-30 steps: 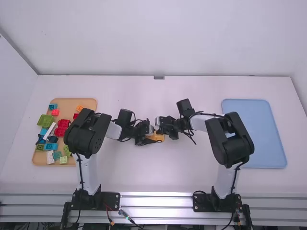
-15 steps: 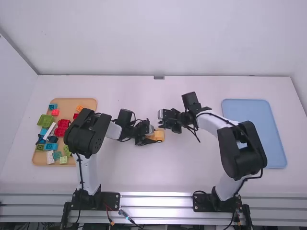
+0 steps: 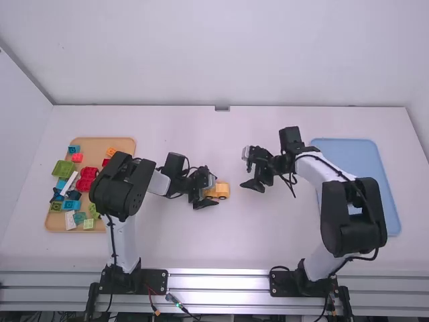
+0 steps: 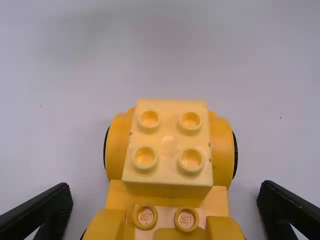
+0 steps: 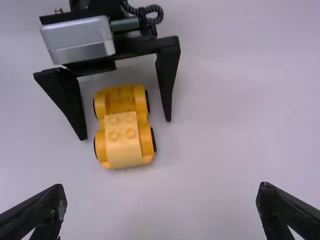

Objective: Assemble lego blocks to make yellow taxi

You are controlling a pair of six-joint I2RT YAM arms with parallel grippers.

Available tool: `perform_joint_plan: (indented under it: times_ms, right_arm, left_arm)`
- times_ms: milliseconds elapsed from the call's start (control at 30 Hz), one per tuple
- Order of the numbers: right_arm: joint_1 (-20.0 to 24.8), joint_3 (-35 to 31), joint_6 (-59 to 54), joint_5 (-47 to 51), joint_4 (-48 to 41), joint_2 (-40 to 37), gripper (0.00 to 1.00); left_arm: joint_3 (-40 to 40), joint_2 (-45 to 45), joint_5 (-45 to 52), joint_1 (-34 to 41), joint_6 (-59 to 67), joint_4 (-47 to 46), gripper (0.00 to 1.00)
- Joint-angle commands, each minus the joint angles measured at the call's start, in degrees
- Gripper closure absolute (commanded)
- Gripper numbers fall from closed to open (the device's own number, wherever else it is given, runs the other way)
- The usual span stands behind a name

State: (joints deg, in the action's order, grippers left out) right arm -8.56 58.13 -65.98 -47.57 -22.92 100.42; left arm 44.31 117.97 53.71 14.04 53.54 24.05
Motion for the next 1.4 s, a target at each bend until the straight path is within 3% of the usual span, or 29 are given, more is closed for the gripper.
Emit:
perform_joint_plan:
  times_ms: [0,300,733,1000,1367]
  right_arm:
    - [0.7,1.0,0.1,-0.3,-1.2,-1.6,0.01]
    - [3.0,0.0,0.2,-0.3,-1.0,-1.6,0.01]
    - [2.6,-4.3,0.2,0.1,5.2,-1.6,0.01]
    - [2.6,-4.3,0.2,0.0,5.1,-1.6,0.01]
    - [2.6,-4.3,0.2,0.0,5.2,-1.6,0.01]
  left_arm:
    - [0.8,0.8,0.8,-0.2,-0.8,-0.1,0.01]
    - [0.7,-1.0,0.1,-0.1,-5.2,-0.1,0.01]
    - [0.9,-2.9,-3.5,-0.4,-5.3,-2.9,0.01]
    - [0.9,-8.3,-4.1,-0.5,-5.1,-7.8,0.01]
    - [0.8,-19.0,-12.9,-0.5,-5.4,-18.5,0.01]
